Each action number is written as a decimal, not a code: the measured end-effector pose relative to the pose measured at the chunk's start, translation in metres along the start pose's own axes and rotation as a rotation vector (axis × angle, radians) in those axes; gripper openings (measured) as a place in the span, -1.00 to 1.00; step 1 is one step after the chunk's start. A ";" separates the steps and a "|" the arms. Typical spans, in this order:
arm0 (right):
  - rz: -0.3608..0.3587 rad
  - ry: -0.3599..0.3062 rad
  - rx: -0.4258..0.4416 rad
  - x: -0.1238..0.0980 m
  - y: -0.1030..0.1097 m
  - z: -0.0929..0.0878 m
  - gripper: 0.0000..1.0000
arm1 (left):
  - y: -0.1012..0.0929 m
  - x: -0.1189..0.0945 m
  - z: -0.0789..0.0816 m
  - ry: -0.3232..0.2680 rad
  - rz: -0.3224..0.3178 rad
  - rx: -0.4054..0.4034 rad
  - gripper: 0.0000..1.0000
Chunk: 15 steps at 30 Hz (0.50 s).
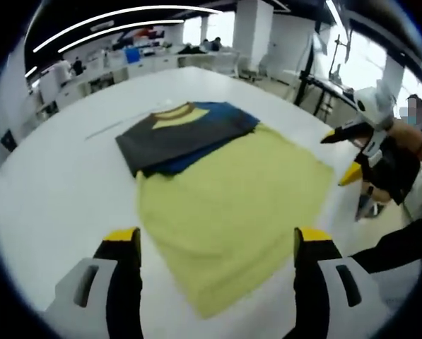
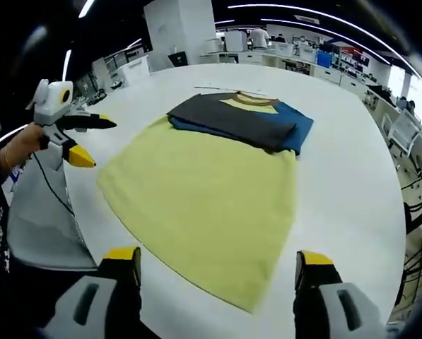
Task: Fold the garment on the visible template until the final outline fits inside the template.
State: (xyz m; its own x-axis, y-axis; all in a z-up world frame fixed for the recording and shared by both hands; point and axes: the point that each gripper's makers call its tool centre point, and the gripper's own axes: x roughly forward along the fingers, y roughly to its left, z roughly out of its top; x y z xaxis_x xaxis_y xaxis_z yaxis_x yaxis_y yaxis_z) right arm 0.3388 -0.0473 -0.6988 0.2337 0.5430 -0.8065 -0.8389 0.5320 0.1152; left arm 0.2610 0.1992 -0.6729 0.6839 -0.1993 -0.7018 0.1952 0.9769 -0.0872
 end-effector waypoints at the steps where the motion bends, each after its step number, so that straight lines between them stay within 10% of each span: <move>1: -0.002 -0.002 0.002 0.000 0.000 0.000 0.77 | 0.000 0.000 -0.003 0.001 0.001 -0.011 0.66; 15: -0.044 0.032 0.062 0.008 -0.012 -0.022 0.43 | 0.008 -0.006 -0.050 0.036 0.074 -0.106 0.36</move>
State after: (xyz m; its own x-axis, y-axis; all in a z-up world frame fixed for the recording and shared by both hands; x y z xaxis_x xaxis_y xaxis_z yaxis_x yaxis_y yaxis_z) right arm 0.3395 -0.0634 -0.7196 0.2530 0.4974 -0.8298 -0.7956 0.5950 0.1141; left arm 0.2228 0.2123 -0.7048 0.6673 -0.1249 -0.7342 0.0679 0.9919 -0.1070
